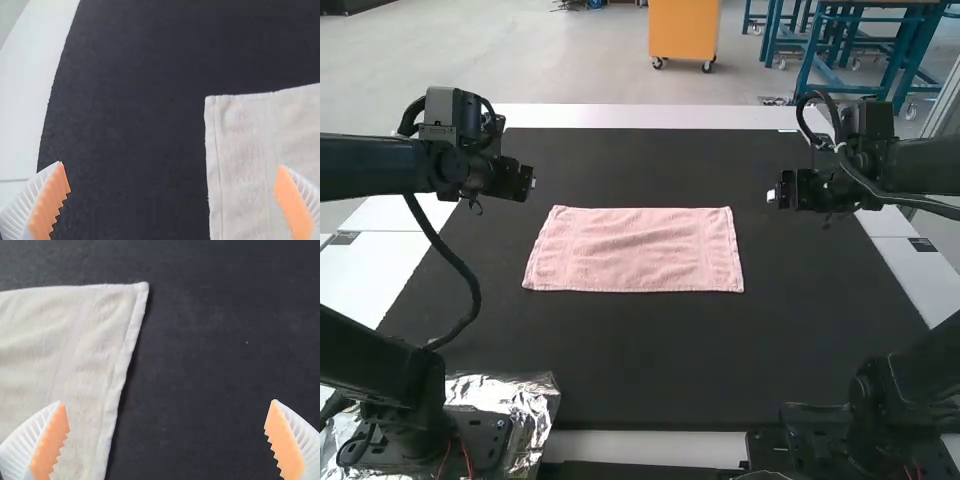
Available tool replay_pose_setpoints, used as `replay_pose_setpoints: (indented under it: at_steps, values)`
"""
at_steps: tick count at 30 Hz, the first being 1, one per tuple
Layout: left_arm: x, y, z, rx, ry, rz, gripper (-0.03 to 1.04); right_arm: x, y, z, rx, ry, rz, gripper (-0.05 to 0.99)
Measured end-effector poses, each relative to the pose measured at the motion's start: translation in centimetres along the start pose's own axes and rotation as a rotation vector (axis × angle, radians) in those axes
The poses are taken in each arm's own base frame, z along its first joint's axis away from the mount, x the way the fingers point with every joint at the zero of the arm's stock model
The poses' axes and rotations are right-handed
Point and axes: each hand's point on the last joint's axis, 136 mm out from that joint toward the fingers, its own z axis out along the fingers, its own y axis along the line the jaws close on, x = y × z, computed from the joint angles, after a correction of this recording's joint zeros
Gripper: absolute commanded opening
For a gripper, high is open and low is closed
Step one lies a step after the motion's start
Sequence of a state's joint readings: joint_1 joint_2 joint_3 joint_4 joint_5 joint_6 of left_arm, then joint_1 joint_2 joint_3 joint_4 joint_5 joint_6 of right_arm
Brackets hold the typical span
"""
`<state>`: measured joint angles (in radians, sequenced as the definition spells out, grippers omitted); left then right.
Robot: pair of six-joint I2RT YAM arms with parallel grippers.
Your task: Fold the towel.
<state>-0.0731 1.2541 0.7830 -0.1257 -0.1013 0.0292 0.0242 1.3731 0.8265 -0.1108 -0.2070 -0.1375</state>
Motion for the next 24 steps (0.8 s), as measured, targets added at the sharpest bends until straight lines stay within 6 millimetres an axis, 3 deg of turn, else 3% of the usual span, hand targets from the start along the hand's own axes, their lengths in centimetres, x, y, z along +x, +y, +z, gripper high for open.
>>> replay_pose_setpoints:
  at_steps: [4, 11, 17, 24]
  values:
    - [2.4, -1.5, 2.9, 0.093, 0.115, -0.070, 0.96, 0.8, 0.6, 2.1, -0.042, 0.047, 0.012, 0.91]
    - [5.6, -1.4, 7.2, 0.143, 0.236, -0.173, 0.96, 1.3, 2.3, 5.6, -0.085, 0.074, -0.015, 0.90]
    - [6.6, -1.9, 10.3, 0.165, 0.283, -0.188, 0.96, 0.9, 3.1, 8.6, -0.105, 0.088, -0.028, 0.90]
    - [6.3, -2.0, 12.9, 0.168, 0.289, -0.187, 0.96, 1.5, 3.6, 12.1, -0.119, 0.130, -0.030, 0.90]
